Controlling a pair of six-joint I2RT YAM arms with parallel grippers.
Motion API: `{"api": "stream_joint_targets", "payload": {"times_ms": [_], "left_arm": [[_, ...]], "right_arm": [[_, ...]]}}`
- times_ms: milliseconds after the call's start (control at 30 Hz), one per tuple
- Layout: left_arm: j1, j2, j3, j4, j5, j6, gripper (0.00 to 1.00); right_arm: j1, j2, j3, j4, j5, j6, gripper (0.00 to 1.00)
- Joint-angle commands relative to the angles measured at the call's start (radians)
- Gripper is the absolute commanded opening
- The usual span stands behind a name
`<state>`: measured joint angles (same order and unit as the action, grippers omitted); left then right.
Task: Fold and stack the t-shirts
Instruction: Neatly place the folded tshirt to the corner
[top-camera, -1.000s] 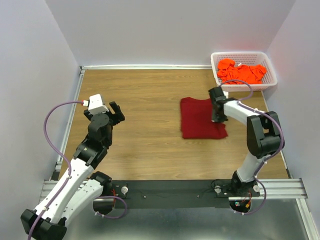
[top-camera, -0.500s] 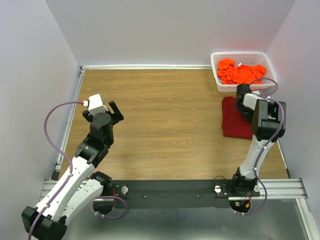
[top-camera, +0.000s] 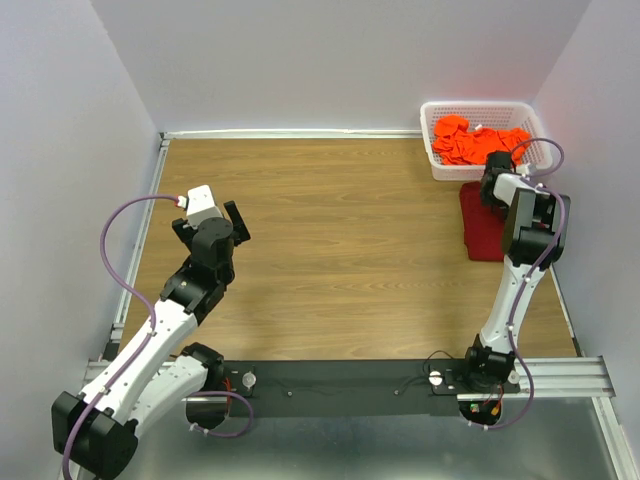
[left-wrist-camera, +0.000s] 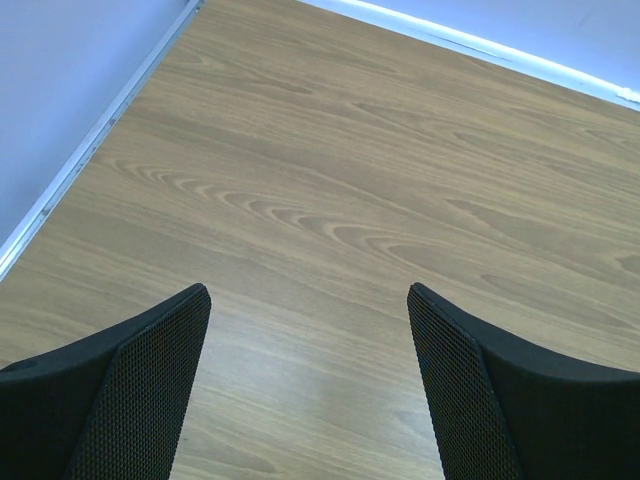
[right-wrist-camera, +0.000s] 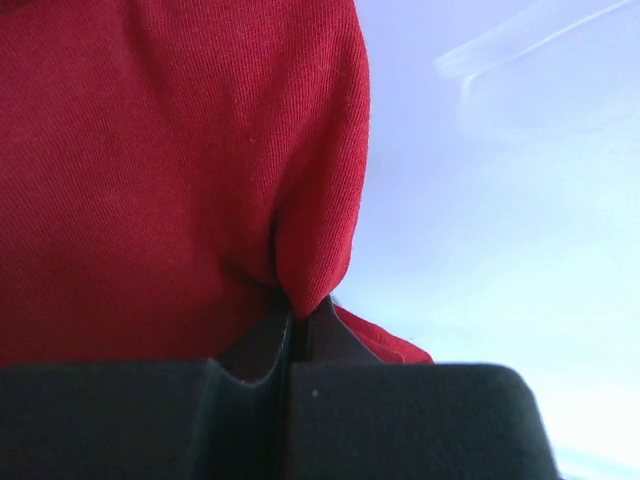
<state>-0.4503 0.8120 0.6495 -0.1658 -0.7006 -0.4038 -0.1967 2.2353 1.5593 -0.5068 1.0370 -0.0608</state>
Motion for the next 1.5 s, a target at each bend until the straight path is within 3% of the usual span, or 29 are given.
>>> {"api": "stream_joint_targets", "payload": {"times_ms": [0, 133, 167, 200, 267, 300, 400, 500, 633, 733, 867, 967, 1067, 1267, 1467], "left_arm": [[0.01, 0.006, -0.002, 0.005, -0.051, -0.021, 0.88], [0.012, 0.007, -0.005, 0.008, -0.048, -0.023, 0.88], [0.012, 0.01, -0.004, 0.006, -0.048, -0.023, 0.88], [0.012, 0.01, -0.002, 0.006, -0.046, -0.021, 0.88], [0.012, 0.009, -0.002, 0.006, -0.043, -0.021, 0.88], [0.012, 0.007, -0.002, 0.005, -0.042, -0.021, 0.88], [0.012, -0.004, -0.002, 0.008, -0.036, -0.021, 0.88], [0.013, -0.019, -0.001, 0.009, -0.028, -0.02, 0.88], [0.012, -0.049, -0.001, 0.011, -0.016, -0.02, 0.88], [0.012, -0.063, -0.001, 0.014, -0.001, -0.021, 0.88], [0.012, -0.074, 0.001, 0.015, 0.018, -0.023, 0.88], [0.012, -0.077, 0.009, 0.002, 0.019, -0.027, 0.88], [0.012, -0.071, 0.071, -0.053, 0.003, -0.059, 0.88], [0.009, -0.094, 0.202, -0.17, -0.017, -0.115, 0.89], [0.009, -0.241, 0.152, -0.143, -0.085, -0.107, 0.89]], "right_arm": [[-0.006, 0.079, 0.087, 0.091, 0.035, -0.094, 0.01], [-0.007, 0.098, 0.136, 0.099, 0.041, -0.094, 0.03], [-0.007, 0.096, 0.134, 0.099, 0.066, -0.085, 0.11], [-0.007, 0.092, 0.13, 0.099, 0.08, -0.076, 0.26], [-0.007, 0.067, 0.102, 0.099, 0.09, -0.042, 0.39], [-0.007, 0.055, 0.093, 0.1, 0.095, -0.027, 0.5], [-0.009, -0.02, 0.055, 0.1, 0.095, 0.022, 0.65], [-0.007, -0.136, 0.016, 0.1, 0.083, 0.055, 0.74], [-0.003, -0.314, -0.059, 0.1, 0.015, 0.102, 0.76], [0.0, -0.443, -0.12, 0.091, -0.167, 0.145, 0.78], [0.0, -0.647, -0.215, -0.004, -0.527, 0.299, 0.78], [0.0, -0.862, -0.277, -0.016, -0.671, 0.351, 0.79], [0.0, -1.086, -0.318, -0.018, -0.799, 0.378, 0.98], [0.0, -1.485, -0.349, -0.044, -0.838, 0.377, 1.0], [0.0, -1.769, -0.416, -0.045, -0.819, 0.33, 1.0]]}}
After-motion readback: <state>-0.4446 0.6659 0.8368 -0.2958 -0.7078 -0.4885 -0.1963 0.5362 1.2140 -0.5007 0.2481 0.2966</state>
